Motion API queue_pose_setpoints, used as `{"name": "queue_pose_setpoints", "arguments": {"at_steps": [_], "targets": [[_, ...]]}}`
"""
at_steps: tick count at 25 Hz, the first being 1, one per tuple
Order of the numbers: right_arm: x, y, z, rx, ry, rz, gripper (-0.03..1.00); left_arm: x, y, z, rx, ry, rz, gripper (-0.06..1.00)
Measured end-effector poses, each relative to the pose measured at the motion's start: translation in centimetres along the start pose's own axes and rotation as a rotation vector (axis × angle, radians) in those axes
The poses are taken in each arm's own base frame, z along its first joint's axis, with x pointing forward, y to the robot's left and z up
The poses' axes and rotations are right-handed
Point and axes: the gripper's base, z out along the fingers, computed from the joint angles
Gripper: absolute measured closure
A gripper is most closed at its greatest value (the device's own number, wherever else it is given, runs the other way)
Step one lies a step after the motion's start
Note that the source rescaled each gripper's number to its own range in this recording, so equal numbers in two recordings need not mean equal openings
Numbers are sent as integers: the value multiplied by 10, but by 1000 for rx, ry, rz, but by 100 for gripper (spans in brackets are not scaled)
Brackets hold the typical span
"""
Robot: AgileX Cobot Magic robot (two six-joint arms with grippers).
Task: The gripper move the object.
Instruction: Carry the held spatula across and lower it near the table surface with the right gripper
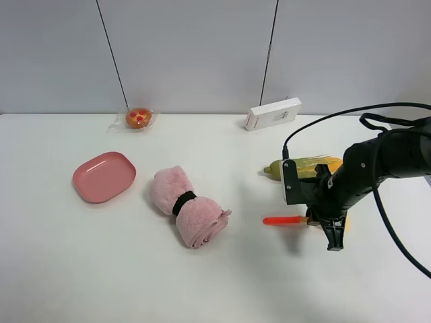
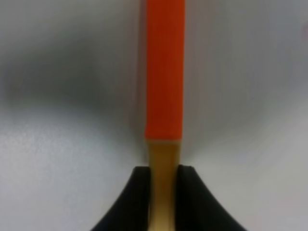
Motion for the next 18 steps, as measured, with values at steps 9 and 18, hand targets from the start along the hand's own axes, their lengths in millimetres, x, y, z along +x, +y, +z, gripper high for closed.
{"name": "queue_pose_setpoints", "arguments": {"at_steps": [9, 18], "targets": [[1, 2, 0, -26, 16, 73, 86, 0, 0, 0, 0, 0, 0, -6], [1, -2, 0, 20, 8, 269, 1, 0, 0, 0, 0, 0, 0, -6]]}}
